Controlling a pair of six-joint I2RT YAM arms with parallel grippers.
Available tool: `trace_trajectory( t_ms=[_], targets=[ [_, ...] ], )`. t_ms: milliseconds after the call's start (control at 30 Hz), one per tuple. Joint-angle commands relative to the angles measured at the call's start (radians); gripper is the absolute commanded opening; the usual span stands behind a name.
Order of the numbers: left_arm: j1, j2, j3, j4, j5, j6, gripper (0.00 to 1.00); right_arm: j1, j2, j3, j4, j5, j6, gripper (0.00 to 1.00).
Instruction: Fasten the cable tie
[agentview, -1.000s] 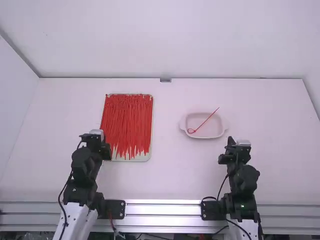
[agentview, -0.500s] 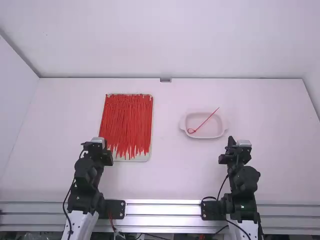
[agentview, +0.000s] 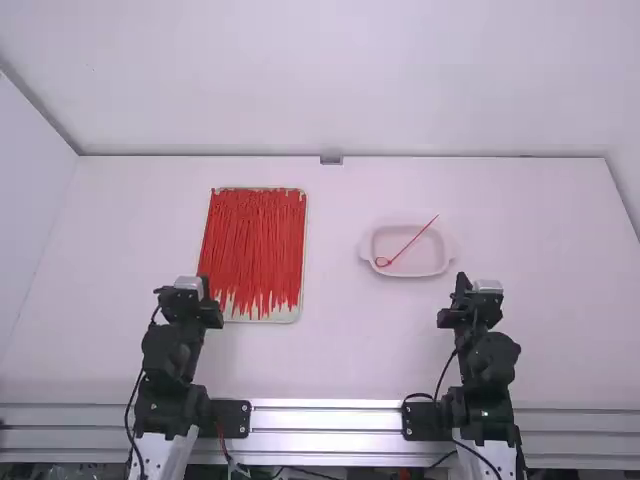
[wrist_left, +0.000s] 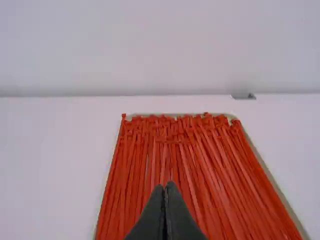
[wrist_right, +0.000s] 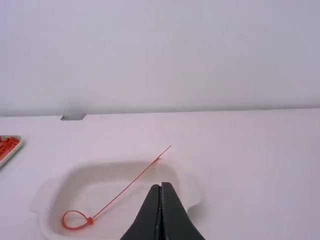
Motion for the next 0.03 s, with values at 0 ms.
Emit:
trace_trajectory(
  t_ms=[0],
  targets=[
    [0.003, -0.026, -0.011, -0.002, -0.002, 0.001, 0.00, 0.002, -0.009, -0.010, -0.007, 0.001, 0.003, 0.00]
  ],
)
